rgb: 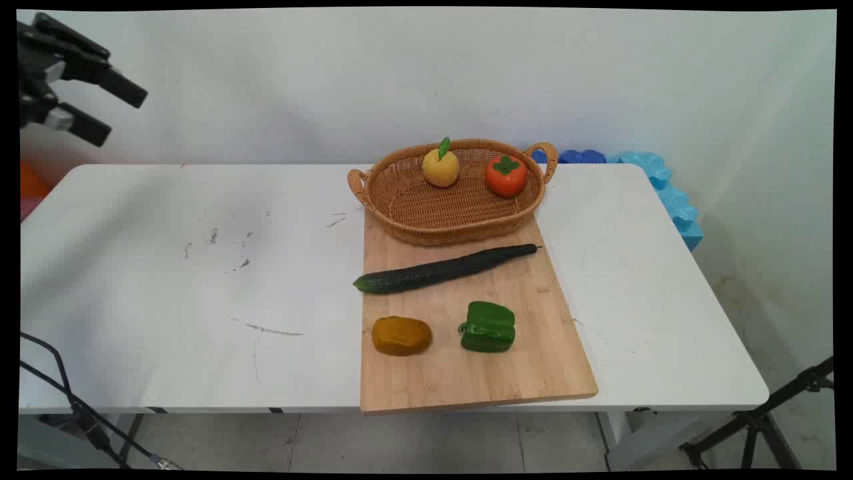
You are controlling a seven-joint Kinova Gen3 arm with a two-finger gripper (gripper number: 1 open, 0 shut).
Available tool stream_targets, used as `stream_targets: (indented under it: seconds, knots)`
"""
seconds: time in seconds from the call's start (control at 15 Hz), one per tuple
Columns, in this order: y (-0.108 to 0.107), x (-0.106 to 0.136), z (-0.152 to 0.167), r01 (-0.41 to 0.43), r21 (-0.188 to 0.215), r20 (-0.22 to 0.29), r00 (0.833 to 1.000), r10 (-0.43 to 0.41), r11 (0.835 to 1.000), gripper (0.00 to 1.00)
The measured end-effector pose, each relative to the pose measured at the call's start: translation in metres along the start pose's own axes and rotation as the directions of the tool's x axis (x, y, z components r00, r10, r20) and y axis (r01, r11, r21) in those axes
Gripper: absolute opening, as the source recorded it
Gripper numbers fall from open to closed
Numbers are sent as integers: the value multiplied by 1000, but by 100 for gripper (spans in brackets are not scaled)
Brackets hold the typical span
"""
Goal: Pick up the cucumber from the cutting board
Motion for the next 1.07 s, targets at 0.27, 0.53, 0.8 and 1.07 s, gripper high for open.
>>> stream_targets:
  seconds: [0.27,0.53,0.8,1.07]
  knots:
    - [-3,22,29,11,18,-5,1000,-11,1000,100]
    - [-1,46,75,36,56,5,999,-36,998,100]
    - [6,68,149,61,106,44,997,-66,993,100]
    - [7,74,230,70,159,107,990,-87,985,100]
